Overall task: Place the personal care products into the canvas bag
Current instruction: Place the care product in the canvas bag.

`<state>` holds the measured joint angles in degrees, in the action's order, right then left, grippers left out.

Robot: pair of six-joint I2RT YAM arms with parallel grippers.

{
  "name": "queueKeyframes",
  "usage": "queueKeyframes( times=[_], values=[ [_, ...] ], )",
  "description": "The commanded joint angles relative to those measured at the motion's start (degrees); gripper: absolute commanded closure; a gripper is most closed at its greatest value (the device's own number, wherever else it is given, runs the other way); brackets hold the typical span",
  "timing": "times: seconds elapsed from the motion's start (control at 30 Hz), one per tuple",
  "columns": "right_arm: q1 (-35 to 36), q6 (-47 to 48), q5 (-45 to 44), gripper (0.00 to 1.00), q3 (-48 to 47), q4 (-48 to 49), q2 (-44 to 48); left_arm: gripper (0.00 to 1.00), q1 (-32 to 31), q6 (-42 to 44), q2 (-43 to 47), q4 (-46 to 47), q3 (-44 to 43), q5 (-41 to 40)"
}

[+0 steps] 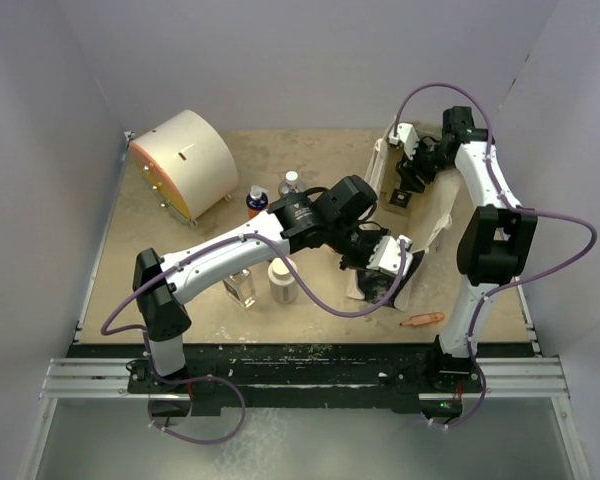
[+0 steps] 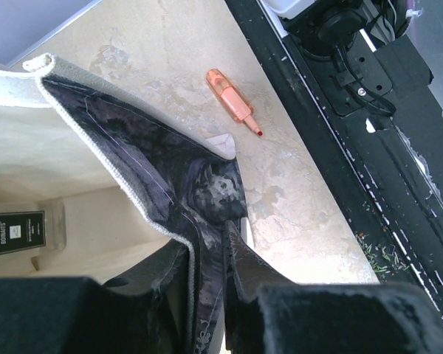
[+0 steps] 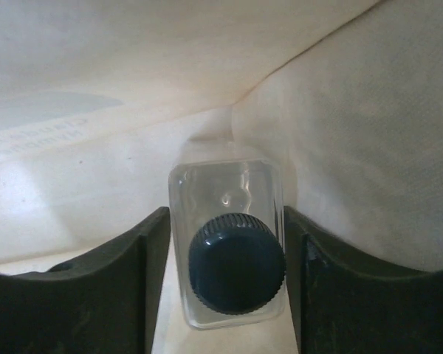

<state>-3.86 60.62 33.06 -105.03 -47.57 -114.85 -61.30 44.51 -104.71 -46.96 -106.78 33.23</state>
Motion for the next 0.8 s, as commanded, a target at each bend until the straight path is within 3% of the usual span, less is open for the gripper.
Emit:
queueKeyframes(
  times=[0.0, 0.17, 0.77],
  values=[
    [0.1, -0.6, -1.6, 0.35, -4.2, 4.5, 2.6, 0.76, -0.9, -2.0, 2.7, -0.2, 1.0, 0.7],
    [0.4, -1.3, -1.7, 0.26, -6.2, 3.2, 2.7, 0.73, -0.9, -2.6, 2.6, 0.4, 1.1, -0.2],
    [0.7, -1.7, 0.6, 0.23, -8.2, -0.4, 6.7, 0.68, -0.9, -4.8, 1.9, 3.3, 1.2, -4.7]
  ],
)
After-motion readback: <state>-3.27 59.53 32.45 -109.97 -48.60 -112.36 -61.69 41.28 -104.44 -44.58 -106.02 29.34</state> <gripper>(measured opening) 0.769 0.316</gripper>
